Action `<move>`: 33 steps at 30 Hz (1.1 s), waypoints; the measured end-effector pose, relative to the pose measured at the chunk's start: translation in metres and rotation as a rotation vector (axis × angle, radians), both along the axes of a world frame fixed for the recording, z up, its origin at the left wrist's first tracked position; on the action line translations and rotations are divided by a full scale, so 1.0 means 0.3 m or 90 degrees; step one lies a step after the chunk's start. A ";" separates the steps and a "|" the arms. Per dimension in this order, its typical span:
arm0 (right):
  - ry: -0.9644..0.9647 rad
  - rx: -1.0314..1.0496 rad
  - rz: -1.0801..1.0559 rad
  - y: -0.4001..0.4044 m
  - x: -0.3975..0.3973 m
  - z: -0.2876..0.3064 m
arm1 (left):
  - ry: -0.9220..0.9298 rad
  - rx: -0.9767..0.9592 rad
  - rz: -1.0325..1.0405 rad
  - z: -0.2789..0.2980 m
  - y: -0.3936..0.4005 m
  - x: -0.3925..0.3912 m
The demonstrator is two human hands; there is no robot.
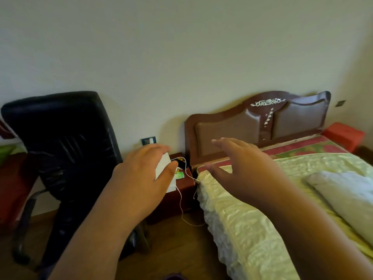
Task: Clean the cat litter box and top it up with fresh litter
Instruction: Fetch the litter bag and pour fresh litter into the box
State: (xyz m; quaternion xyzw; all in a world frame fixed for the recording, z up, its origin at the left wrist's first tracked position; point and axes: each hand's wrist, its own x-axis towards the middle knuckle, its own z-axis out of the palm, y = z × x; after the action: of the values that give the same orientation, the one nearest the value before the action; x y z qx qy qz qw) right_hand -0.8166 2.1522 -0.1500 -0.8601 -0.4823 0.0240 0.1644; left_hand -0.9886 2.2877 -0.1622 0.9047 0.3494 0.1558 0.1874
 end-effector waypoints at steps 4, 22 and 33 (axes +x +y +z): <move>-0.001 0.011 -0.084 0.001 -0.039 0.008 | 0.012 0.010 -0.080 0.013 0.076 0.030; -0.015 0.028 -0.655 -0.454 -0.421 0.002 | -0.071 0.001 -0.638 -0.014 -0.144 0.215; -0.065 0.049 -0.919 -1.017 -0.700 0.050 | -0.109 -0.001 -0.889 0.075 -0.782 0.222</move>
State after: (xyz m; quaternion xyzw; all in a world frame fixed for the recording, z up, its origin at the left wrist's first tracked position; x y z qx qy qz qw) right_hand -1.0266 1.8470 -0.1351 -0.9578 0.1978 -0.1477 0.1469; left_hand -0.9219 2.0531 -0.1397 0.9020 -0.3288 0.0694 0.2711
